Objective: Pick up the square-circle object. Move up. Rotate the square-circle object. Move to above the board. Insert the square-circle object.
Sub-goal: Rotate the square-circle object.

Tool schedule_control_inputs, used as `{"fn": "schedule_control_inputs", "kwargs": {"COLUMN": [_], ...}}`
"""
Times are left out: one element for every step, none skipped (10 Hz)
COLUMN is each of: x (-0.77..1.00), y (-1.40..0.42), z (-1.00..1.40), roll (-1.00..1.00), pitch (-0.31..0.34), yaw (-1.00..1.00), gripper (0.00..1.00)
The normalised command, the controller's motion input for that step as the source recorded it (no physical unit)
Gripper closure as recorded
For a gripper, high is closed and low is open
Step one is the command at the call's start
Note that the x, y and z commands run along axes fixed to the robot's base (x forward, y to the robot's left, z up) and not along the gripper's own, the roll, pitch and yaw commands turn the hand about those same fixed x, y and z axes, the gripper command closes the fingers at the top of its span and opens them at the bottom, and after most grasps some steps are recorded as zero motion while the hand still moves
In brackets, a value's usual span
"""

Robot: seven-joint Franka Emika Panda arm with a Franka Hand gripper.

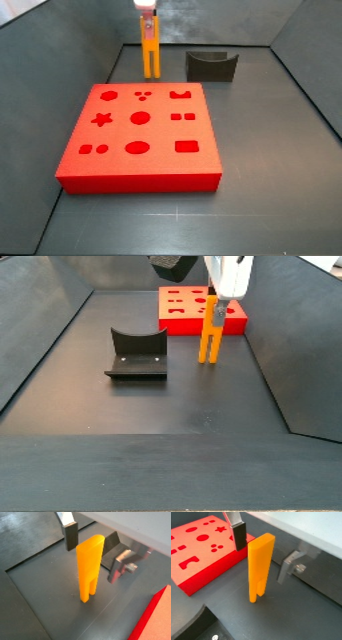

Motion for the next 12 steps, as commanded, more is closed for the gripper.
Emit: {"fn": "schedule_control_inputs", "kwargs": {"x": [-0.02,-0.03,-0.02,-0.01,0.01,0.0,0.03,0.04,0.04,0.04,0.04,0.05], "y": [-0.01,-0.01,-0.01,-0.01,-0.01,0.08,0.08,0.06,0.03,0.02,0.02,0.01], "z": [1.0,0.92,0.81,0.56,0.31,0.0,-0.14,-0.1,-0.05,-0.05,-0.05,-0.04], "roll": [0.1,0.08,0.07,0.03,0.0,0.0,-0.01,0.0,0.0,0.0,0.0,0.0], "pitch": [-0.009,0.025,0.035,0.05,0.069,0.013,0.013,0.011,0.01,0.01,0.01,0.01], "yaw": [0.0,0.01,0.01,0.01,0.02,1.0,1.0,1.0,1.0,1.0,1.0,1.0], "gripper": [0.0,0.0,0.0,0.0,0.0,0.0,0.0,0.0,0.0,0.0,0.0,0.0]}}
